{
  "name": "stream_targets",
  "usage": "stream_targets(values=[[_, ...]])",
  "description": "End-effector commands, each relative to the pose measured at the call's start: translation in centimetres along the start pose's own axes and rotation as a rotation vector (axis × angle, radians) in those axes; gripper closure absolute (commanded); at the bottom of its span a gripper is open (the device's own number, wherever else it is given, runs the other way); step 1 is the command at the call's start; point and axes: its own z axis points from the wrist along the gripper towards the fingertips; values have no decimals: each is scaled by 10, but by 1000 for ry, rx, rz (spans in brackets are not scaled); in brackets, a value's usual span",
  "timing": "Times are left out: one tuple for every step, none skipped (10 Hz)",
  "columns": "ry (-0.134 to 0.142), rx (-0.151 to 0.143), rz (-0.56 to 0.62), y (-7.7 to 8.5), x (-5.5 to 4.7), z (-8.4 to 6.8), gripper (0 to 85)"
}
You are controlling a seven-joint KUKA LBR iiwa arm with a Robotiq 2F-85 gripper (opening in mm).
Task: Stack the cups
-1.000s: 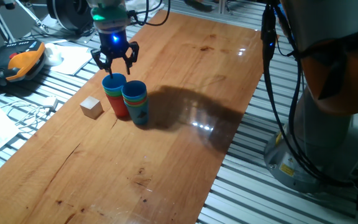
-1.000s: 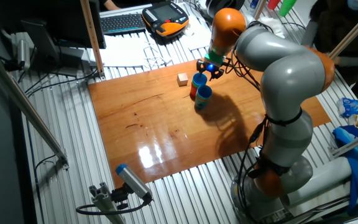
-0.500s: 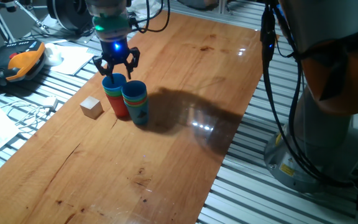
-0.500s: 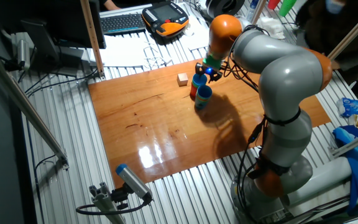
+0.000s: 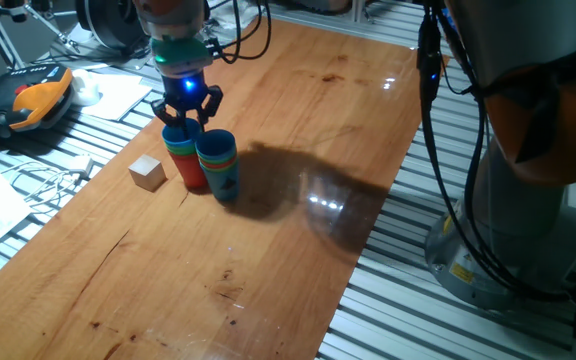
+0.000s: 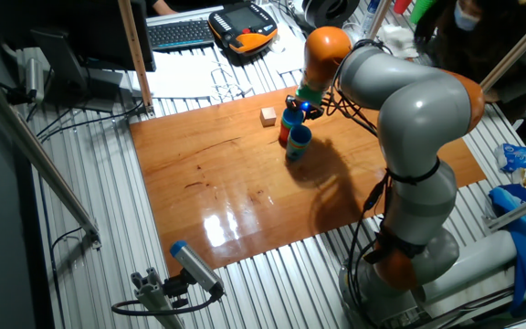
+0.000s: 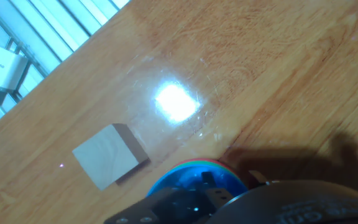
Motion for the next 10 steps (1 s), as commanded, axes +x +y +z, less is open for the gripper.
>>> stream_targets(values=[[-2, -3, -2, -1, 0, 2, 510], [-4, -5, -2, -1, 0, 3, 510], [-9, -7, -2, -1, 1, 5, 510], [-15, -4, -6, -1, 2, 6, 510], [-21, -3, -18, -1, 2, 7, 510], [-21, -9, -41, -1, 2, 7, 680], [-16, -18, -58, -1, 2, 6, 850], [-18, -17, -68, -1, 2, 6, 850], [-17, -19, -72, -1, 2, 4, 850], [-11, -22, -73, -1, 2, 2, 850]])
